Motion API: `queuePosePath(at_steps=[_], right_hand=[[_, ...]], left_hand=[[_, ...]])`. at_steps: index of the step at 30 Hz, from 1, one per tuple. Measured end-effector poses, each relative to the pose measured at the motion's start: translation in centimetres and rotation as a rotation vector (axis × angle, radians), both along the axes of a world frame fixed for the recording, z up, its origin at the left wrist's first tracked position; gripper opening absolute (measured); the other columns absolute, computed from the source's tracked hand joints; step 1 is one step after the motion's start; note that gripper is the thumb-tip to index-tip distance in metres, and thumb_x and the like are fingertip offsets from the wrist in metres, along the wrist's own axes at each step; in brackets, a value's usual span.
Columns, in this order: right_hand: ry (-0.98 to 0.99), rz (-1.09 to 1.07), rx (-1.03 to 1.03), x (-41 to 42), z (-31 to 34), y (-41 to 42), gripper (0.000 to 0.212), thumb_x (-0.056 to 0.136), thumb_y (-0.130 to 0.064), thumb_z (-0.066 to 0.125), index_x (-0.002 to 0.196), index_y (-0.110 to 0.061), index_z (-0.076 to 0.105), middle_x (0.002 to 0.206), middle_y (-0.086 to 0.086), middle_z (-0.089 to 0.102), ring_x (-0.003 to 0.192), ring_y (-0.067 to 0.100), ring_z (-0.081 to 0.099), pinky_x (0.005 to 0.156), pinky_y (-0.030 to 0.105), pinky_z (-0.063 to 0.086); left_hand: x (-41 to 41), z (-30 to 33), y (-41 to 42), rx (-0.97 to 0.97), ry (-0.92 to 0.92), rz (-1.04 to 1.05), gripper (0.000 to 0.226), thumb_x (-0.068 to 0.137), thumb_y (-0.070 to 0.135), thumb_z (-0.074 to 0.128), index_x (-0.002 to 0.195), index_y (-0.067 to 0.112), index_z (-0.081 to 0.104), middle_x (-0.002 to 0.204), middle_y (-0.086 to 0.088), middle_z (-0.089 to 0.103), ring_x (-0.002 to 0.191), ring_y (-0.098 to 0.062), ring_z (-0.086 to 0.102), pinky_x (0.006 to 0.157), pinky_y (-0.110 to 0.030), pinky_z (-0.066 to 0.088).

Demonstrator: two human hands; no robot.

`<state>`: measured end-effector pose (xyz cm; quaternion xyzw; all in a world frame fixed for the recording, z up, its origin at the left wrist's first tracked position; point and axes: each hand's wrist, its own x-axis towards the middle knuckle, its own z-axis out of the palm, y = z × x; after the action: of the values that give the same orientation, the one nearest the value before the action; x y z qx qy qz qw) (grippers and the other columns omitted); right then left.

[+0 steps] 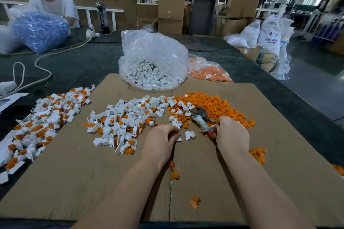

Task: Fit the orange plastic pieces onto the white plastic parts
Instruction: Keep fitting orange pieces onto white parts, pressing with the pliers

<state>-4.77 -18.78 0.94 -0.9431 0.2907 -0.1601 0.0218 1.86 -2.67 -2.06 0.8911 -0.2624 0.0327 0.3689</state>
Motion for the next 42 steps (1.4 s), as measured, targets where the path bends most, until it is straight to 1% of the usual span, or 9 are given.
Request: queuePosePath(at_steps=[3,8,15,20,23,25,31,35,42], right_hand=[[-0.184,0.045,-0.013,0.0,-0.3,0.3,0.008,0.094,-0.011,0.049,0.094,-0.009,0.057,0.087,0.005,0.061,0.083,0.02,0.052,0.062,0.028,0.039],[-0.444,0.273,0.264,0.3,-0.3,3.6,0.012,0.09,-0.011,0.058,0.092,-0.005,0.068,0.085,0.006,0.07,0.074,0.015,0.061,0.067,0.02,0.043],[-0.476,0.356,0.355,0.3,-2.0,5.4,0.009,0.089,-0.011,0.06,0.091,-0.007,0.068,0.083,0.003,0.068,0.074,0.014,0.06,0.068,0.023,0.046],[-0.523,0.358,0.461,0.1,-2.3,5.4,0.01,0.089,-0.014,0.061,0.094,-0.011,0.069,0.082,-0.004,0.067,0.074,0.004,0.057,0.07,0.016,0.045],[-0.528,0.369,0.509,0.1,-2.4,5.4,0.009,0.089,-0.018,0.061,0.092,-0.013,0.067,0.078,-0.008,0.063,0.075,0.007,0.059,0.07,0.024,0.049],[-0.517,0.371,0.525,0.1,-2.5,5.4,0.008,0.089,-0.021,0.061,0.089,-0.015,0.066,0.075,-0.011,0.061,0.074,0.008,0.058,0.069,0.027,0.049],[-0.471,0.375,0.494,0.2,-2.7,5.4,0.01,0.09,-0.025,0.059,0.086,-0.017,0.063,0.072,-0.009,0.06,0.07,0.007,0.057,0.064,0.028,0.049],[-0.472,0.408,0.476,0.1,-2.7,5.5,0.012,0.09,-0.024,0.059,0.082,-0.016,0.062,0.069,-0.01,0.059,0.065,0.006,0.055,0.058,0.02,0.042],[-0.407,0.398,0.254,0.2,-3.0,5.8,0.019,0.09,-0.024,0.058,0.076,-0.012,0.055,0.065,-0.005,0.053,0.059,0.01,0.045,0.056,0.021,0.031]], left_hand=[[-0.1,0.0,-0.1,-0.014,-0.005,-0.004,0.027,0.093,0.023,0.053,0.119,0.024,0.062,0.117,0.003,0.062,0.107,-0.012,0.054,0.087,-0.02,0.04],[0.2,0.3,0.3,-0.172,0.097,0.027,0.023,0.095,0.016,0.05,0.109,0.024,0.066,0.114,0.006,0.064,0.101,-0.003,0.053,0.083,-0.015,0.036],[0.4,0.1,0.6,-0.182,0.143,0.043,0.029,0.082,0.035,0.068,0.109,0.026,0.066,0.1,0.012,0.054,0.09,-0.002,0.053,0.077,-0.014,0.037],[0.7,0.0,0.6,-0.204,0.147,0.101,0.024,0.09,0.031,0.057,0.109,0.021,0.069,0.09,0.011,0.053,0.088,-0.004,0.048,0.07,-0.013,0.029],[0.5,0.1,0.7,-0.34,0.273,0.062,0.019,0.088,0.025,0.061,0.102,0.018,0.071,0.094,0.003,0.069,0.088,-0.01,0.063,0.084,-0.026,0.048],[0.2,0.4,0.8,-0.428,0.36,0.035,0.015,0.087,0.02,0.063,0.099,0.014,0.071,0.084,0.0,0.072,0.079,-0.012,0.068,0.081,-0.035,0.055],[-0.2,0.4,1.0,-0.468,0.402,0.008,0.008,0.089,0.015,0.06,0.094,0.015,0.067,0.075,-0.002,0.07,0.069,-0.01,0.068,0.069,-0.025,0.055],[-0.1,0.4,0.9,-0.468,0.404,0.001,0.004,0.088,0.015,0.061,0.091,0.013,0.064,0.072,-0.003,0.07,0.066,-0.009,0.068,0.066,-0.023,0.053],[-0.1,0.3,1.0,-0.536,0.454,-0.004,0.002,0.086,0.011,0.062,0.086,0.011,0.064,0.067,-0.005,0.07,0.062,-0.012,0.068,0.057,-0.018,0.052]])
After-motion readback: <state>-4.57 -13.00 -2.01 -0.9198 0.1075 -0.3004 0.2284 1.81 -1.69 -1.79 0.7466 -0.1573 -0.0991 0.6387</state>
